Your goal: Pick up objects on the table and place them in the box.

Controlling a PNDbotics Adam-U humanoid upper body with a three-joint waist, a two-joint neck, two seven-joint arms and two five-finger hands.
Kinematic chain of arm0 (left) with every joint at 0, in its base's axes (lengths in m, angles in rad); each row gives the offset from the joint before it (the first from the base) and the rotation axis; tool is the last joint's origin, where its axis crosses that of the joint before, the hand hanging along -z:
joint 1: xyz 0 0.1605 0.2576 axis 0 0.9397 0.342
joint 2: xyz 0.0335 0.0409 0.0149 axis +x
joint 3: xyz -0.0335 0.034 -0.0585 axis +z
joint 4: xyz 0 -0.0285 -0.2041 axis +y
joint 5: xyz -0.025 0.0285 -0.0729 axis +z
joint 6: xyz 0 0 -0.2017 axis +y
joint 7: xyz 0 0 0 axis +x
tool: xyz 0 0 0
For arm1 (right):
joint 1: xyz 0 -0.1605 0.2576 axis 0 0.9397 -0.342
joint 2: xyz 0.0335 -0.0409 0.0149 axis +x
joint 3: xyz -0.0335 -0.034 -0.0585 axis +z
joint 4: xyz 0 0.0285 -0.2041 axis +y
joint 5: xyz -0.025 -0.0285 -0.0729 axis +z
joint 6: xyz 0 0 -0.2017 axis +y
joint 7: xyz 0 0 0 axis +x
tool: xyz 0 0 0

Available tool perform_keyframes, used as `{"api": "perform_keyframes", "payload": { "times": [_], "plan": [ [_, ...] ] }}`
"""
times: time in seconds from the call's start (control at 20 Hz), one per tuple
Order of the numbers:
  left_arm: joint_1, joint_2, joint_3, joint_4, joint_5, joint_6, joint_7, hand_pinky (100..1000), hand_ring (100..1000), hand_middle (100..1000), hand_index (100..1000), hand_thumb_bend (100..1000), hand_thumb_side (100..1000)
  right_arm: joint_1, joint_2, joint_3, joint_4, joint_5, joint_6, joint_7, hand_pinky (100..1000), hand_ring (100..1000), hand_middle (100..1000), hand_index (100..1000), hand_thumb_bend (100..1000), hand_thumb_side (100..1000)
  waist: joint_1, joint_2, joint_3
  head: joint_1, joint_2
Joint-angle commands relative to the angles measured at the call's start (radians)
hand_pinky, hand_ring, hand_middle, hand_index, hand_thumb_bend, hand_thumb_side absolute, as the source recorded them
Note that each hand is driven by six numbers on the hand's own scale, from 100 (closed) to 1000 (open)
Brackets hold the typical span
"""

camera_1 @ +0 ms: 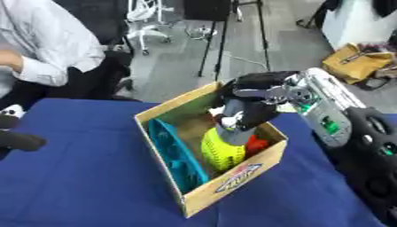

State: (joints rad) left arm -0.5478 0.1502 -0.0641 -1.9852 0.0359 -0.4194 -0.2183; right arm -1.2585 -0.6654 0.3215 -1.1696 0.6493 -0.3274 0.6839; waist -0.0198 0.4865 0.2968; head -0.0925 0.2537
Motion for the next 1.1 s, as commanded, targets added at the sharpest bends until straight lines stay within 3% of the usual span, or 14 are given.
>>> {"api": "perform_keyframes", "payload": {
  "times": [0.05,0.4,1.1],
  "plan": [
    [-0.005,0.009,0.003,-0.015,0.006,0.003,-0.003,713,659,758,751,100,635,-0.025,-0.011,-0.011,-0.028,-0.014,0.001,-0.041,802,834,869,955,164,865,0.002,-0.029,-0.001,0.002,-0.001],
    [0.0,0.007,0.001,-0.015,0.007,0.007,-0.008,714,659,759,751,100,639,-0.041,-0.017,-0.017,-0.06,-0.047,0.008,-0.157,808,836,895,966,161,860,-0.005,-0.036,-0.007,0.005,0.001],
    [0.005,0.002,-0.006,-0.015,0.015,0.016,-0.019,714,659,759,751,100,649,-0.044,-0.016,-0.024,-0.067,-0.086,0.034,-0.182,800,820,881,950,171,849,-0.024,-0.046,-0.01,0.008,-0.003]
  ]
}}
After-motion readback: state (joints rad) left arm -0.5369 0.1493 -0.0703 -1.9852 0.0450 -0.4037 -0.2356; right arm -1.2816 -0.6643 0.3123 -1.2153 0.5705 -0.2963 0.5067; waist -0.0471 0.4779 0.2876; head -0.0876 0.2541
